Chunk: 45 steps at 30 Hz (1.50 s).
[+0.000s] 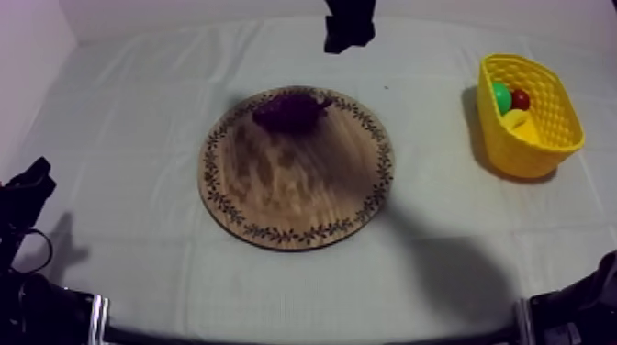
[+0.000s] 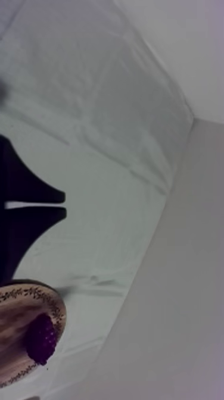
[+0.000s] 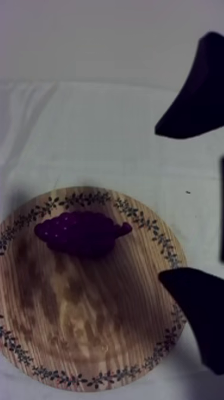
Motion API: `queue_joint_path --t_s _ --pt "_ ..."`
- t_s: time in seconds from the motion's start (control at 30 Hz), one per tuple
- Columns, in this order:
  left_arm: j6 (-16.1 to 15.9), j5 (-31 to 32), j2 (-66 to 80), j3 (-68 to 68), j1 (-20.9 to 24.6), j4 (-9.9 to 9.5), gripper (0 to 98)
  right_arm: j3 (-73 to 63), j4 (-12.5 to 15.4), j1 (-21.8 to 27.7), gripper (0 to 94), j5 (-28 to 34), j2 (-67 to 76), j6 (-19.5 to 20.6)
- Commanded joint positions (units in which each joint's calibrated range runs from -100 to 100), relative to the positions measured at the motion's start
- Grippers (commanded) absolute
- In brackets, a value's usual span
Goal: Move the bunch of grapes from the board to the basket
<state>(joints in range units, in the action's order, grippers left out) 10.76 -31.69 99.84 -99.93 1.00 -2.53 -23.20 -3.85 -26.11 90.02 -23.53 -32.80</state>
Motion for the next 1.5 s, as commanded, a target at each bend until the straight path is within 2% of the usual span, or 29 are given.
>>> queue_joint_path --t_s 0.0,0.43,1.23,1.33,1.47 --pt "0.0 0.0 0.0 0.0 0.0 0.01 0.0 0.4 0.0 -0.3 70.3 -0.5 -0.5 0.6" --pt "0.0 0.0 0.0 0.0 0.0 0.01 0.0 1.0 -0.1 -1.8 68.3 -2.4 -11.5 1.5" --pt "0.0 0.0 0.0 0.0 0.0 0.01 0.0 -15.6 -1.8 -2.5 66.7 -3.1 -34.0 2.5" --pt "0.0 0.0 0.0 0.0 0.0 0.01 0.0 -16.5 -2.0 -2.7 62.7 -2.7 -35.4 2.3" --pt "0.0 0.0 0.0 0.0 0.0 0.01 0.0 -17.9 -2.0 -2.8 47.8 -1.6 -36.7 2.0"
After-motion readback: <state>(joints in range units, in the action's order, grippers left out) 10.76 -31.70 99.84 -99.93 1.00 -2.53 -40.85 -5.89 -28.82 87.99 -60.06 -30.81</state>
